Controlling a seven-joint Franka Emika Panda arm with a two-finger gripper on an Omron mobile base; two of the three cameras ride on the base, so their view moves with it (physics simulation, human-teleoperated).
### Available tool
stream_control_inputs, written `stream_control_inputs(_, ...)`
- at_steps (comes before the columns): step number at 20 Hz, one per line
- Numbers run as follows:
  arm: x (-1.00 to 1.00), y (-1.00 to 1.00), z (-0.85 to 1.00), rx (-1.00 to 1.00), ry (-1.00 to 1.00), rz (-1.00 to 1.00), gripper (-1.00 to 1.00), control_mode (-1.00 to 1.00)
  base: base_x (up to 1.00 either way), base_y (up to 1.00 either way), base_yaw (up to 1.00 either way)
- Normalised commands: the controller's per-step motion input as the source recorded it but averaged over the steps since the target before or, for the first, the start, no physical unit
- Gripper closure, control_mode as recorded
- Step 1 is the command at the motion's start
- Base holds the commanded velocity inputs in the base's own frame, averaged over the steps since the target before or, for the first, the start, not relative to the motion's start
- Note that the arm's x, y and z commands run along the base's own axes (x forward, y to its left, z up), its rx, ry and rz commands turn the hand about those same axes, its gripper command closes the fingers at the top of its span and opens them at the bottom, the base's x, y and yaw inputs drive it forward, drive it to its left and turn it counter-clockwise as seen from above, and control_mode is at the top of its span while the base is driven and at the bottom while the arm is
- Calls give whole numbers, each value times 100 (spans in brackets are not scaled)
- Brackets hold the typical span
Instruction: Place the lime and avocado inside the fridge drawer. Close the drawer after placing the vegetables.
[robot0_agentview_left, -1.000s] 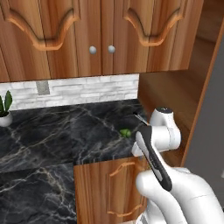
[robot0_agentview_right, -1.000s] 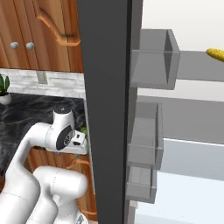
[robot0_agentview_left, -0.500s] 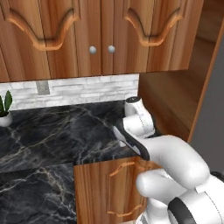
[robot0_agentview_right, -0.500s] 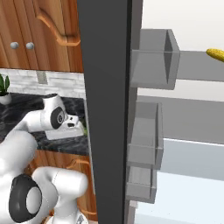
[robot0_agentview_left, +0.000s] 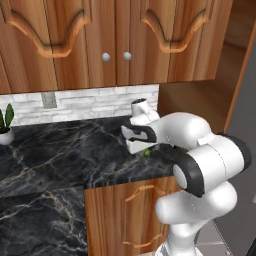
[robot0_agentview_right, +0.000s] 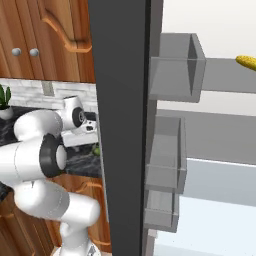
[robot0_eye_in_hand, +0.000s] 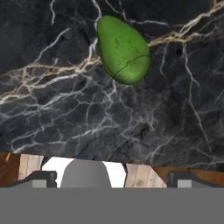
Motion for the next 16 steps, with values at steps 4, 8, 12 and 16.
stream_control_inputs(4, 86, 0, -49, 0, 0, 0, -100, -100, 0, 0, 0)
stream_control_inputs(8, 72, 0, -65, 0, 0, 0, -100, -100, 0, 0, 0)
stream_control_inputs(12, 70, 0, -42, 0, 0, 0, -100, -100, 0, 0, 0)
stream_control_inputs(16, 20, -11, -43, 0, 0, 0, -100, -100, 0, 0, 0)
